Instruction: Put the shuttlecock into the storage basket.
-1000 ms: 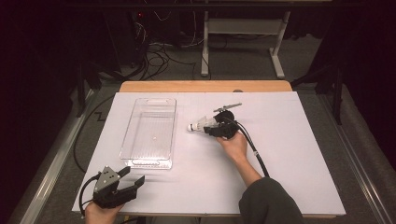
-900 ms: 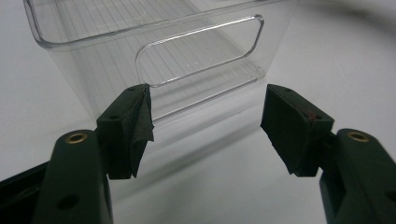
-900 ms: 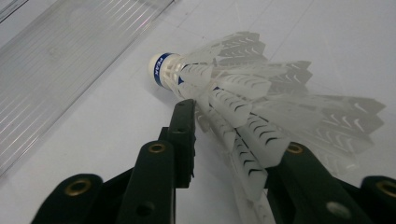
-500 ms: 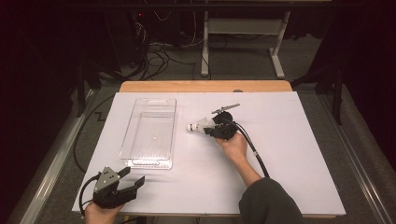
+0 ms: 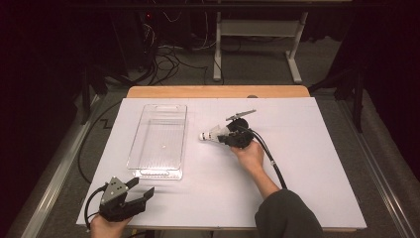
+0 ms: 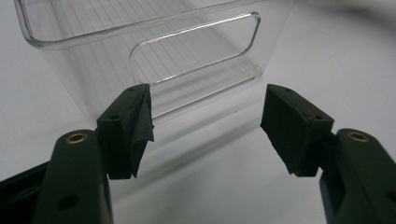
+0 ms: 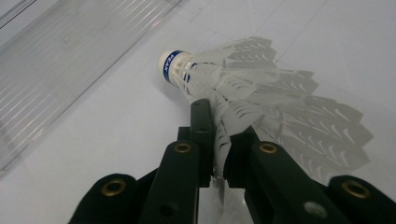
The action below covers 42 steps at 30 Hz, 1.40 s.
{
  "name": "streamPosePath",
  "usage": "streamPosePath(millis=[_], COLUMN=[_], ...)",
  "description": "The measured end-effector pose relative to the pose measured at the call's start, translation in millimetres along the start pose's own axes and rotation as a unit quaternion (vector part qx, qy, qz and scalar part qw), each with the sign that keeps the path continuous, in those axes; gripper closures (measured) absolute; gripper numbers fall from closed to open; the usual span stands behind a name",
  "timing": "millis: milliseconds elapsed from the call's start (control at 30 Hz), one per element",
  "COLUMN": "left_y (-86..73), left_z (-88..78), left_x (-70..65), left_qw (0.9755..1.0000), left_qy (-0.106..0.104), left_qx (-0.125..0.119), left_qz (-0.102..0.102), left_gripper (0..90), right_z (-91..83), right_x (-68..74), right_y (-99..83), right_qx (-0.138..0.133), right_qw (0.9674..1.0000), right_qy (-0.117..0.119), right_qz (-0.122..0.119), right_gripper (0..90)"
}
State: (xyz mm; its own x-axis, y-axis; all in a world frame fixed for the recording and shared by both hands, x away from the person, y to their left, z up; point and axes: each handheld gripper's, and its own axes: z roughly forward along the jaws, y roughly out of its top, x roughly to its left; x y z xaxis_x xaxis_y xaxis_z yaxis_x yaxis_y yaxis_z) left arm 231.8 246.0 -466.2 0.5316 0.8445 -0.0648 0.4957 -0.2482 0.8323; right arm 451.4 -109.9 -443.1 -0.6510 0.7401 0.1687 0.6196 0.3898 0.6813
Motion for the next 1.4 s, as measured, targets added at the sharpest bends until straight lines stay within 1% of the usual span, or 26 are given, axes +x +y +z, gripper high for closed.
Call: streamPosePath(millis=[33, 100, 133, 233, 300, 333, 400, 433, 767, 1033, 1233, 1300, 1400], left_y=[0.1, 0.1, 0.1, 0.1, 0.2, 0.2, 0.2, 0.0, 0.0, 0.1, 0.1, 0.1, 0.1], left_z=[-0.6, -0.4, 0.1, 0.0, -0.5, -0.4, -0.8, -0.4, -1.0, -1.8, -3.0, -3.4, -3.6], left_x=[0.3, 0.2, -0.2, -0.4, 0.3, 0.5, 1.0, 1.0, 2.1, 2.9, 2.5, 3.2, 4.0], left_qw=[1.0, 1.0, 1.0, 1.0, 1.0, 1.0, 1.0, 1.0, 0.9999, 0.9999, 0.9999, 0.9999, 0.9999], left_qy=[0.004, 0.004, 0.0, 0.0, 0.003, 0.001, 0.003, -0.001, -0.002, 0.0, 0.001, 0.003, 0.002], left_qx=[0.0, 0.0, 0.001, 0.0, 0.0, -0.001, -0.002, -0.002, -0.005, -0.007, -0.01, -0.011, -0.012], left_qz=[0.001, 0.001, 0.001, 0.003, 0.002, 0.001, -0.001, -0.004, -0.008, -0.008, -0.007, -0.008, -0.012], left_gripper=[35.1, 35.1, 35.2, 35.2, 35.2, 35.2, 35.2, 35.2, 35.2, 35.2, 35.3, 35.4, 35.5], right_z=[-0.8, -1.8, -2.2, -4.1, -5.2, -5.7, -7.1, -7.7, -10.2, -13.4, -19.3, -21.1, -22.9], right_x=[0.3, 0.4, 0.6, 0.8, 1.3, 1.4, 1.3, 1.3, 2.3, 2.2, 2.6, 2.5, 2.3], right_y=[-0.1, 0.1, 0.2, 0.5, 0.6, 0.7, 1.0, 1.2, 1.6, 2.4, 3.8, 4.0, 4.6], right_qx=[0.0, -0.001, -0.001, -0.003, -0.004, -0.005, -0.005, -0.007, -0.006, -0.01, -0.011, -0.013, -0.014], right_qw=[1.0, 1.0, 1.0, 1.0, 1.0, 1.0, 1.0, 1.0, 1.0, 0.9999, 0.9999, 0.9999, 0.9999], right_qy=[0.0, 0.0, 0.0, -0.001, -0.001, -0.001, -0.002, -0.002, 0.001, 0.003, 0.001, 0.0, 0.0], right_qz=[0.001, -0.001, -0.001, -0.001, -0.003, -0.004, -0.004, -0.003, -0.004, -0.005, -0.005, -0.009, -0.009], right_gripper=[85.8, 85.9, 85.9, 86.2, 86.3, 86.4, 88.2, 88.2, 88.3, 88.4, 88.4, 88.4, 88.4])
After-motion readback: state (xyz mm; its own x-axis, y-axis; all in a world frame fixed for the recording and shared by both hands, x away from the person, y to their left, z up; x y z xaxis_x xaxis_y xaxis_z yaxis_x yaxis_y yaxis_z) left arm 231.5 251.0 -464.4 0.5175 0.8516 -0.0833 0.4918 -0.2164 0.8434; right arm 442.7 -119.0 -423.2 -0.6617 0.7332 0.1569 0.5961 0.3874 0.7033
